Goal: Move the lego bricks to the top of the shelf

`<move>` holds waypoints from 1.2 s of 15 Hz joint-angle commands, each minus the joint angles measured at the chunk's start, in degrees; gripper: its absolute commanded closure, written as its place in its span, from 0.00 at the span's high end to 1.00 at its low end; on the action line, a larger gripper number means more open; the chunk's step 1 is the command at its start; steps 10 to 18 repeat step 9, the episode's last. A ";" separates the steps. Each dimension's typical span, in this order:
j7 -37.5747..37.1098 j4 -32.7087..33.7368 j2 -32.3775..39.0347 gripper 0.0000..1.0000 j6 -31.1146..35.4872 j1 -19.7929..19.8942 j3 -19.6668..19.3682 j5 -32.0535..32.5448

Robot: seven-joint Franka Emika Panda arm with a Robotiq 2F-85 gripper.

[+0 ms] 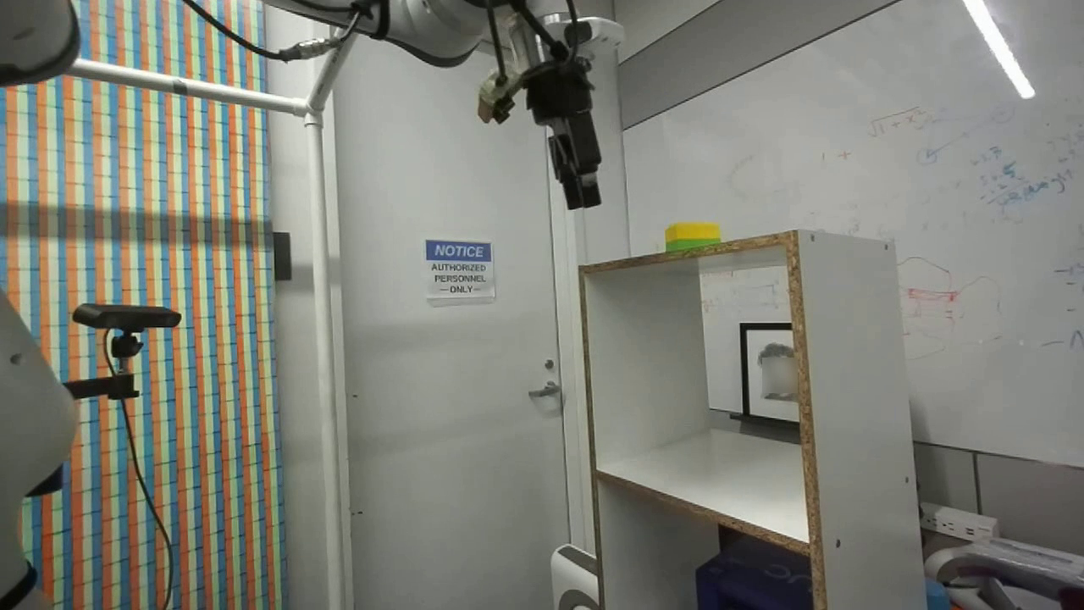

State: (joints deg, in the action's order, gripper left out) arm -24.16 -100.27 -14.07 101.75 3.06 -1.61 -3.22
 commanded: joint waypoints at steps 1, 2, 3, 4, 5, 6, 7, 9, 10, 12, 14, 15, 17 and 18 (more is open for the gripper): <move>2.18 -13.93 -10.25 0.99 -6.08 1.04 -0.12 0.51; 2.56 -17.35 -11.80 1.00 -6.99 1.60 -0.28 1.26; 2.98 -21.16 -13.42 1.00 -6.86 2.26 -0.58 1.86; 3.31 -24.96 -14.38 1.00 -6.24 3.09 -0.88 2.70; 3.19 -28.39 -14.57 1.00 -4.93 4.07 -1.26 3.55; 3.22 -30.96 -14.45 1.00 -3.56 4.89 -1.60 4.37; 3.02 -32.81 -13.23 1.00 -1.35 5.78 -2.08 4.91; 2.58 -30.10 -12.02 1.00 -4.30 5.53 -1.44 3.72; 2.58 -30.10 -12.02 1.00 -4.30 5.53 -1.44 3.72; 2.58 -30.10 -12.02 1.00 -4.30 5.53 -1.44 3.72; 2.58 -30.10 -12.02 1.00 -4.30 5.53 -1.44 3.72; 2.58 -30.10 -12.02 1.00 -4.30 5.53 -1.44 3.72; 2.58 -30.10 -12.02 1.00 -4.30 5.53 -1.44 3.72; 2.58 -30.10 -12.02 1.00 -4.30 5.53 -1.44 3.72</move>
